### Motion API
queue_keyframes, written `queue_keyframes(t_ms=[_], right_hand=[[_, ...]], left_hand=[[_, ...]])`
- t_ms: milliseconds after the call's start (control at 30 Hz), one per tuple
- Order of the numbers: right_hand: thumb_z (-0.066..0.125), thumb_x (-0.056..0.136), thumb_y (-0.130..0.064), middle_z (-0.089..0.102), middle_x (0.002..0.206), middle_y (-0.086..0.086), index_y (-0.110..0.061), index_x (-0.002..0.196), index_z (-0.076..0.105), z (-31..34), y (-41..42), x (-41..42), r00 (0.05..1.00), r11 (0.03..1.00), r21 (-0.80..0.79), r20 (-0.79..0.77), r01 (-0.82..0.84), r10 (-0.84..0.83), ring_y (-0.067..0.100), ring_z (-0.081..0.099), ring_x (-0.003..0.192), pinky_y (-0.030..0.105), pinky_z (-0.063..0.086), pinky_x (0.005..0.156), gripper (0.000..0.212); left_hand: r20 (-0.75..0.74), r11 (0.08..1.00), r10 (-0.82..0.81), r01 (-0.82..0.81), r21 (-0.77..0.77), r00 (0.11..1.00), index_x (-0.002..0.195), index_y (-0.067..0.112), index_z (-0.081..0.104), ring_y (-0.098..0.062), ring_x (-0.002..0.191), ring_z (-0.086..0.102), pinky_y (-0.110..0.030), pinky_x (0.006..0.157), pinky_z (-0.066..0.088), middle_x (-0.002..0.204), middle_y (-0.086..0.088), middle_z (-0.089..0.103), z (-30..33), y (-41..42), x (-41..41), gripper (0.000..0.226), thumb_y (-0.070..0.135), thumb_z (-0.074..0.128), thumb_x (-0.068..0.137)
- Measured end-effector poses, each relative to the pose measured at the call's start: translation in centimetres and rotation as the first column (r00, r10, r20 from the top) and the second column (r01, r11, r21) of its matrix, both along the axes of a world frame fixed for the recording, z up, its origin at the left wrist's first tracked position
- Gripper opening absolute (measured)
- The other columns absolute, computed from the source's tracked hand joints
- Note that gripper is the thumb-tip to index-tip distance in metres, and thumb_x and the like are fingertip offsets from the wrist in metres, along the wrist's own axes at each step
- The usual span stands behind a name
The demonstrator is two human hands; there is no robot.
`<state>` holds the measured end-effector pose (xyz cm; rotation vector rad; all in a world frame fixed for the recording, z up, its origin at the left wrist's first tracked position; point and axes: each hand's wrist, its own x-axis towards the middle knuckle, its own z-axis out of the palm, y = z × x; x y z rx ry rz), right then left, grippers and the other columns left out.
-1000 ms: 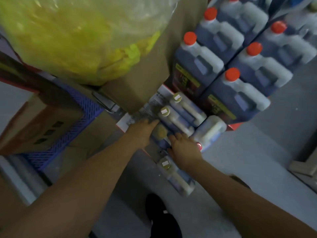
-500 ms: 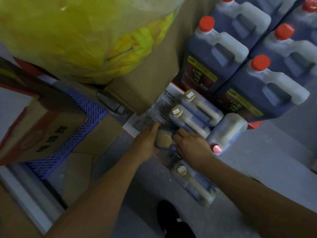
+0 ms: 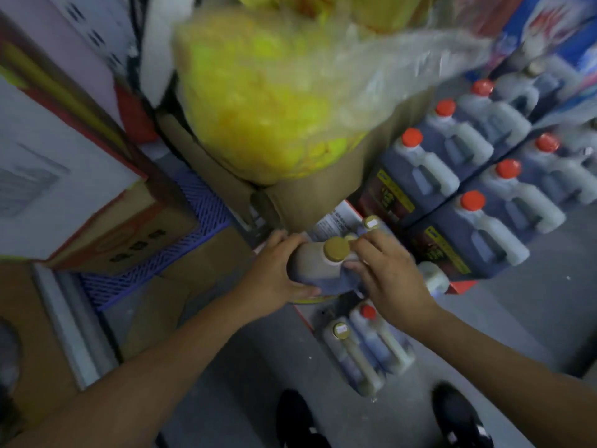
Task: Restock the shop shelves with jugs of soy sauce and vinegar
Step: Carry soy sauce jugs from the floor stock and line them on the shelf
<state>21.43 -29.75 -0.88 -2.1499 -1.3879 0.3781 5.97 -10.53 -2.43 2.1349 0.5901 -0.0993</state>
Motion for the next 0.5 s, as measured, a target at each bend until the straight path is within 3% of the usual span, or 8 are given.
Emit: queue_keyframes(t_ms=[67, 100, 167, 267, 367, 500], right_hand=[[0.046, 0.106, -0.047, 0.053, 0.122, 0.006, -0.016, 0.131, 0.056, 6.1, 0.4, 0.6, 0.997, 0.994, 0.103, -0.075, -0.029, 0.036, 0.030, 0.055, 0.111, 0.049, 0.048, 0.092, 0.041], [0.052, 0.103, -0.051, 0.051, 0.135, 0.004, -0.021, 0.146, 0.046, 9.5, 0.6, 0.9, 0.991, 0.988, 0.136, -0.106, -0.069, 0.083, 0.026, 0.052, 0.124, 0.043, 0.047, 0.102, 0.053], [0.065, 0.096, -0.053, 0.037, 0.157, -0.005, -0.035, 0.162, 0.017, 16.2, 1.1, 2.0, 0.970, 0.968, 0.187, -0.149, -0.165, 0.194, 0.016, 0.041, 0.143, 0.034, 0.040, 0.113, 0.084], [0.074, 0.087, -0.053, 0.019, 0.167, -0.020, -0.047, 0.160, -0.008, 26.6, 2.7, 3.7, 0.947, 0.928, 0.294, -0.154, -0.227, 0.281, 0.002, 0.027, 0.152, 0.026, 0.037, 0.117, 0.110], [0.081, 0.080, -0.052, 0.019, 0.161, -0.027, -0.048, 0.159, -0.011, 39.0, 5.2, 4.8, 0.930, 0.862, 0.424, -0.104, -0.279, 0.353, -0.004, 0.028, 0.149, 0.013, 0.031, 0.113, 0.121], [0.085, 0.078, -0.049, 0.040, 0.152, -0.001, -0.042, 0.161, -0.001, 55.9, 5.8, 4.8, 0.866, 0.717, 0.541, 0.044, -0.440, 0.499, 0.002, 0.040, 0.142, 0.020, 0.034, 0.115, 0.119]], left_hand=[[0.058, 0.998, 0.035, -0.039, 0.055, 0.998, 0.125, 0.027, 0.056, -0.007, 0.105, 0.048, -0.012, 0.079, 0.040, 0.119, 0.002, 0.046, 7.0, 1.1, 0.3, 0.074, 0.040, 0.096, 0.064], [0.095, 0.995, 0.059, -0.067, 0.077, 0.994, 0.125, 0.031, 0.055, -0.007, 0.105, 0.049, -0.011, 0.081, 0.040, 0.117, 0.003, 0.048, 10.7, 1.5, 0.4, 0.075, 0.043, 0.096, 0.063], [0.175, 0.988, 0.110, -0.127, 0.089, 0.978, 0.124, 0.037, 0.051, -0.009, 0.112, 0.051, -0.021, 0.090, 0.044, 0.120, 0.004, 0.050, 18.9, 2.2, 0.9, 0.075, 0.042, 0.095, 0.064], [0.250, 0.979, 0.173, -0.195, 0.066, 0.953, 0.126, 0.041, 0.051, -0.007, 0.115, 0.052, -0.031, 0.094, 0.048, 0.126, 0.007, 0.052, 32.0, 2.1, 1.7, 0.073, 0.037, 0.095, 0.067], [0.366, 0.959, 0.257, -0.283, 0.020, 0.894, 0.126, 0.038, 0.060, -0.009, 0.114, 0.063, -0.041, 0.094, 0.057, 0.127, 0.010, 0.063, 45.0, 0.7, 1.5, 0.073, 0.048, 0.095, 0.064], [0.511, 0.914, 0.343, -0.406, 0.013, 0.788, 0.120, 0.029, 0.066, -0.015, 0.100, 0.073, -0.042, 0.084, 0.063, 0.113, 0.005, 0.075, 61.9, -3.3, -0.6, 0.063, 0.036, 0.094, 0.064]])
